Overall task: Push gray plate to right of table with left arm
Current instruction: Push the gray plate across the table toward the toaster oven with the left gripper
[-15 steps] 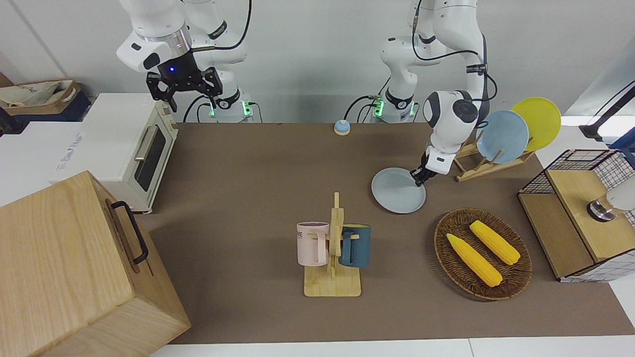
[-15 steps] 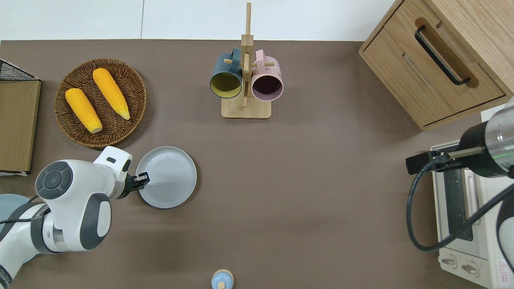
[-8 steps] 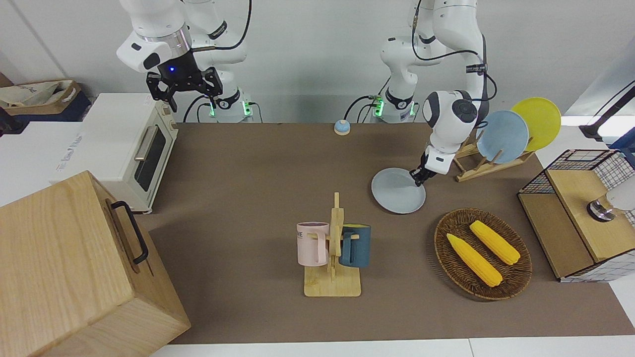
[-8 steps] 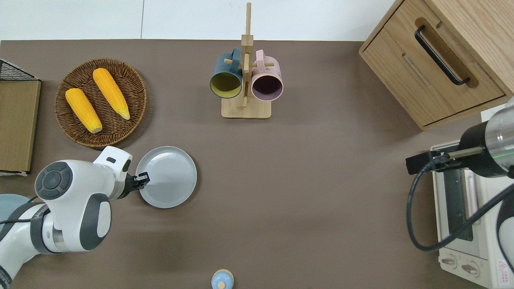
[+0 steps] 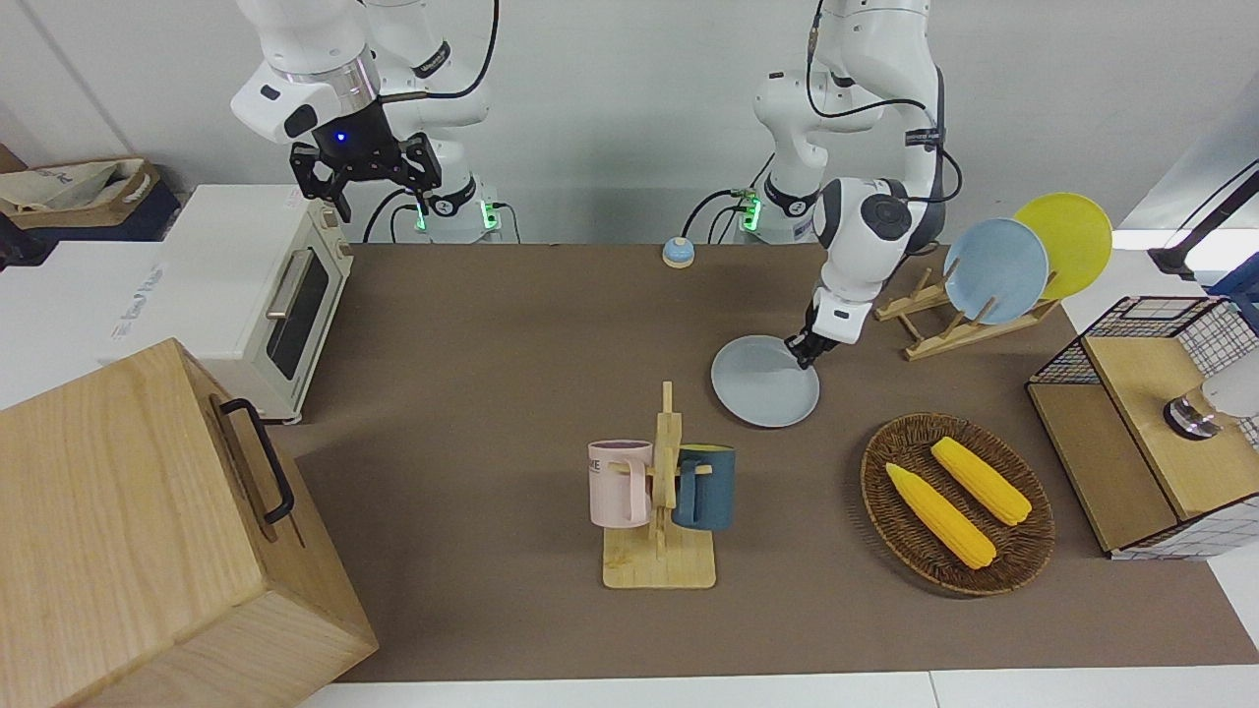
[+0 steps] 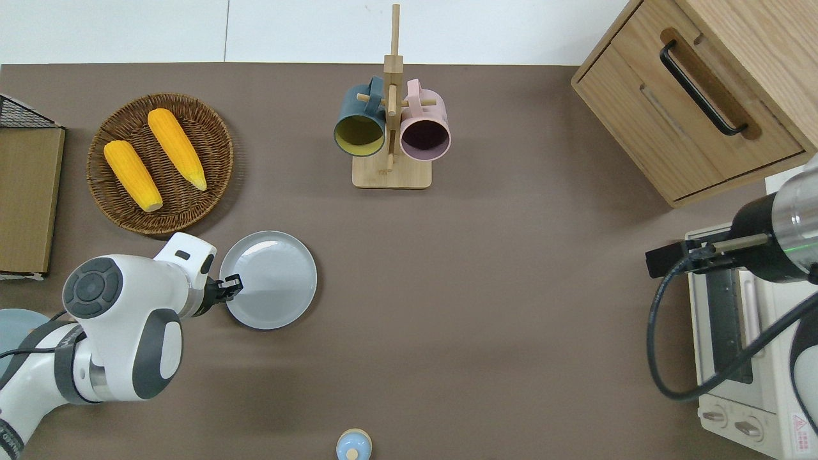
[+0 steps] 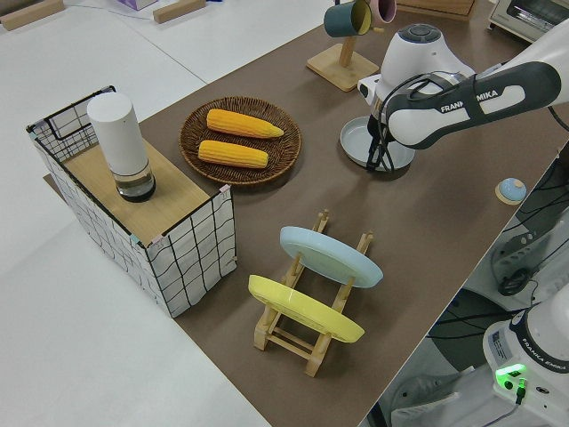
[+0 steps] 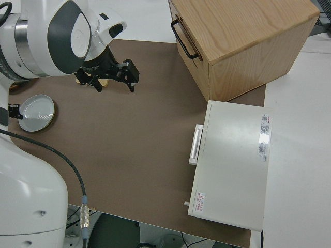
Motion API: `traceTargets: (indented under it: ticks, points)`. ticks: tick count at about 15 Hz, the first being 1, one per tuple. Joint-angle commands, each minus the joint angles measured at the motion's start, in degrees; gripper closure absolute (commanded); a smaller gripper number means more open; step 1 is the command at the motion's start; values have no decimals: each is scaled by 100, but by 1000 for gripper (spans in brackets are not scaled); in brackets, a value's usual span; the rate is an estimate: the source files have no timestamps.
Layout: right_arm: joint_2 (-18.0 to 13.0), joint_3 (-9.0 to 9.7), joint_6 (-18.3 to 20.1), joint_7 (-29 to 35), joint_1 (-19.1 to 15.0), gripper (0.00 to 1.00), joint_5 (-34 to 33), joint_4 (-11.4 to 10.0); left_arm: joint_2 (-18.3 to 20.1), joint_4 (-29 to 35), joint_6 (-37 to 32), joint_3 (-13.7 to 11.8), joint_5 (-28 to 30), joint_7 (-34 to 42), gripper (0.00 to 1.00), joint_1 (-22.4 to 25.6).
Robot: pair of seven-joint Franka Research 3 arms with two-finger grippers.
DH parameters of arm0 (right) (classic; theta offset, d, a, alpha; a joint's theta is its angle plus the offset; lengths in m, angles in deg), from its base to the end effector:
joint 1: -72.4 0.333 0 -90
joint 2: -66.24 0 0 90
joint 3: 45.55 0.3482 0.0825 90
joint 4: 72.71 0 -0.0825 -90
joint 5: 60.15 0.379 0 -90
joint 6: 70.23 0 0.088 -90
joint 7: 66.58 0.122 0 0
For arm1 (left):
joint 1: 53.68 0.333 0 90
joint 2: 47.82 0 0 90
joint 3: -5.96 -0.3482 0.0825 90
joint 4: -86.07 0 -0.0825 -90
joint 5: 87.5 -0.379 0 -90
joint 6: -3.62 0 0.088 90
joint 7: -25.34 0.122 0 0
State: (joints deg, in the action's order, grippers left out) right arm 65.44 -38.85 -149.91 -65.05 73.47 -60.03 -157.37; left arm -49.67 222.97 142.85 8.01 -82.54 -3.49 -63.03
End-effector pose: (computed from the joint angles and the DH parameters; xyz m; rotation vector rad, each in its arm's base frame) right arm 0.5196 0.0717 0.6767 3.1294 0.1709 -0.1142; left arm 0.4847 -0.0989 0.3266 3.0317 0.5667 -0.0186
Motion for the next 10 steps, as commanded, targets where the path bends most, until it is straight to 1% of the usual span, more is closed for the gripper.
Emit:
traceTargets:
  ticks: [1,5,10]
  points:
    - [-17,86,84,5,-115,17,59,46,-158,-31,87,-29,41,-675,1000,-593]
    - [-17,77,84,5,-115,17,59,46,-334,-216,87,-29,32,-1334,1000,-1120]
    - [-17,77,84,5,-115,17,59,46,-913,-874,87,-21,32,-2300,1000,-1849]
